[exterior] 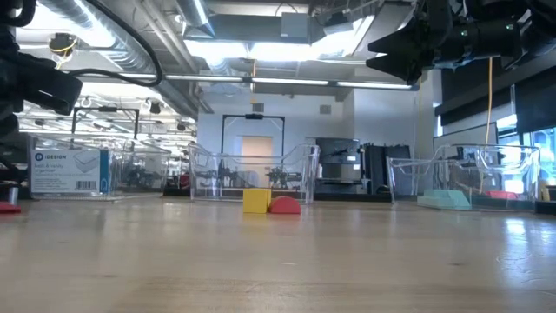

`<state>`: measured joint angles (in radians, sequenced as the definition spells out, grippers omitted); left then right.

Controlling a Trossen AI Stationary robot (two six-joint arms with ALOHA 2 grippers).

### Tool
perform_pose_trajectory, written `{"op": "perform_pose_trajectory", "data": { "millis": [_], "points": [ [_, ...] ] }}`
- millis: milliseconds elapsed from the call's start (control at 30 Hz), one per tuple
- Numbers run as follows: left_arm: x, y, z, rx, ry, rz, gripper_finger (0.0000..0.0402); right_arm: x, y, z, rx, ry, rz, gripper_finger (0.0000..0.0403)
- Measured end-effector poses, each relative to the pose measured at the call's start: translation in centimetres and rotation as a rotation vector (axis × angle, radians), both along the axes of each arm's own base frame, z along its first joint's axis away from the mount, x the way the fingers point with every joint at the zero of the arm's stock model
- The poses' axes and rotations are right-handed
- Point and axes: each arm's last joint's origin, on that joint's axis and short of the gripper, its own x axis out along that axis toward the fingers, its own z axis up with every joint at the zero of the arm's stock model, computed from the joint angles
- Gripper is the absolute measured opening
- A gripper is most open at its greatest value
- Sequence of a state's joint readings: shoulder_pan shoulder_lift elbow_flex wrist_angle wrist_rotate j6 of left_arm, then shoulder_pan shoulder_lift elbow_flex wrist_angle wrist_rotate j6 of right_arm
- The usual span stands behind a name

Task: Sort & place blocks by color
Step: Put the left red block into the middle transparent bin

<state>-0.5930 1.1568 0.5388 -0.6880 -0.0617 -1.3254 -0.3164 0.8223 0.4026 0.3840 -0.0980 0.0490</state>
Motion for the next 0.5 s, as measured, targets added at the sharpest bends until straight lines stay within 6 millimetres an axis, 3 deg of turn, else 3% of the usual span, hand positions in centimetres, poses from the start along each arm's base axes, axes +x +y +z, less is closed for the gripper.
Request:
{"op": "perform_pose_trajectory", "data": {
  "millis": [200, 500],
  "points": [
    [-0.03, -0.01, -0.01, -0.007, 0.008, -0.004, 0.0284, 0.00, 0.01, 0.00, -0.003, 0.001, 0.000, 0.0255],
    [-0.13, -0.22, 0.00, -0.061, 0.040, -0.033, 0.0287, 0.00, 0.00, 0.00, -0.001, 0.000, 0.000, 0.0255]
  ]
}}
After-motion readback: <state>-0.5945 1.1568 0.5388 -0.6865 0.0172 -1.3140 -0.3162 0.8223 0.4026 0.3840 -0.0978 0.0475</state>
